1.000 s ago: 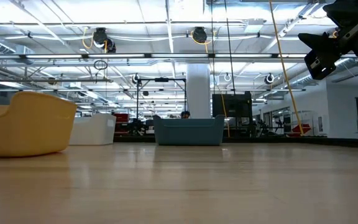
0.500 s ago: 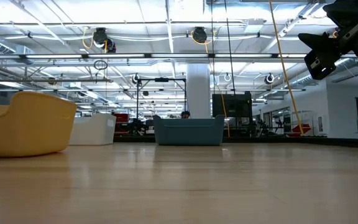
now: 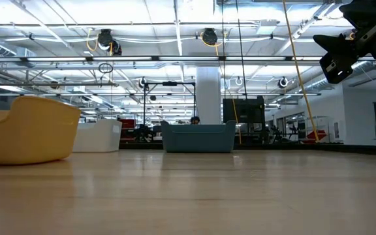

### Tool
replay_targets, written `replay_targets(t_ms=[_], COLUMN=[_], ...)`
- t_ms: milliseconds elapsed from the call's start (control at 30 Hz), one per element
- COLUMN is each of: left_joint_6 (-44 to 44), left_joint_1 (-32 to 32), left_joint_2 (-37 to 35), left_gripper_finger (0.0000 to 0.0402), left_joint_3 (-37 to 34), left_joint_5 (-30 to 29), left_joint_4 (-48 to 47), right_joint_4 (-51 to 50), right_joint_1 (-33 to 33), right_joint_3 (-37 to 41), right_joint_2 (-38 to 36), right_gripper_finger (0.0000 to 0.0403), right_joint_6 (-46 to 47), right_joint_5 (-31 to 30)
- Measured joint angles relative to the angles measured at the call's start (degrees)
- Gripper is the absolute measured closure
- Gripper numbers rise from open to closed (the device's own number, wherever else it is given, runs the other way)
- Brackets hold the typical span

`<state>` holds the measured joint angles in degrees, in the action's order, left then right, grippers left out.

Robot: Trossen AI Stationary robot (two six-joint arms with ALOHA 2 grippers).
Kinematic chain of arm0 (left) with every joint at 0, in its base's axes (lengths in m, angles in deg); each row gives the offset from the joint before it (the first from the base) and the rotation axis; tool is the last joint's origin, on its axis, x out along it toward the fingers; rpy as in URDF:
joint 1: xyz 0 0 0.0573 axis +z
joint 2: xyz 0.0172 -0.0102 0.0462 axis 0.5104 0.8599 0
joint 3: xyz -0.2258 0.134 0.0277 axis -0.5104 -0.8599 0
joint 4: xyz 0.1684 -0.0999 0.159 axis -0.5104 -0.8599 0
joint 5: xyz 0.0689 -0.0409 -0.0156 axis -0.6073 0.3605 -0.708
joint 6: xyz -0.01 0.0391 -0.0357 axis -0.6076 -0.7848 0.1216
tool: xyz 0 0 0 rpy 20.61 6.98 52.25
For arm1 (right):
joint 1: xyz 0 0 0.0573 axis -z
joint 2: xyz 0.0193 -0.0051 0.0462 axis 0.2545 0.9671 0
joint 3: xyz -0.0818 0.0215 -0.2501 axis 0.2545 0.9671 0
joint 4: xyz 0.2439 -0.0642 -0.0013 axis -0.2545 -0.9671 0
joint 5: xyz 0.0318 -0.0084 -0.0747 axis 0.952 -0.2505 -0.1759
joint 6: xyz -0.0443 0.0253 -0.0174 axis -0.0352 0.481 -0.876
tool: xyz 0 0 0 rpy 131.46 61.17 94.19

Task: Sort & place blocks by color
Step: Put the brown wooden block into the black bin, then return to Home Position

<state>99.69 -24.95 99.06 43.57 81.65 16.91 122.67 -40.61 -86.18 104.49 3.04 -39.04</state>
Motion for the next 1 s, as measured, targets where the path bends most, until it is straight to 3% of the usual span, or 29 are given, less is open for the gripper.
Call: replay_targets(t_ms=[700,800,1000], left_joint_6=[-4.33,-3.31,-4.40], left_joint_1=[2.53,2.90,3.50], left_joint_2=[-0.15,-0.15,-0.17], left_gripper_finger=[0.0238,0.0210,0.0118], left_joint_3=[0.02,0.02,0.02], left_joint_5=[1.89,1.87,2.54], left_joint_4=[0.83,0.68,0.79], right_joint_4=[-0.02,-0.02,0.00], right_joint_1=[-0.02,0.00,0.00], right_joint_3=[-0.02,-0.02,-0.02], right_joint_2=[0.00,-0.01,-0.02], right_gripper_finger=[0.0193,0.0193,0.0193], right_joint_6=[-0.01,-0.01,0.00], right_joint_5=[0.00,0.00,0.00])
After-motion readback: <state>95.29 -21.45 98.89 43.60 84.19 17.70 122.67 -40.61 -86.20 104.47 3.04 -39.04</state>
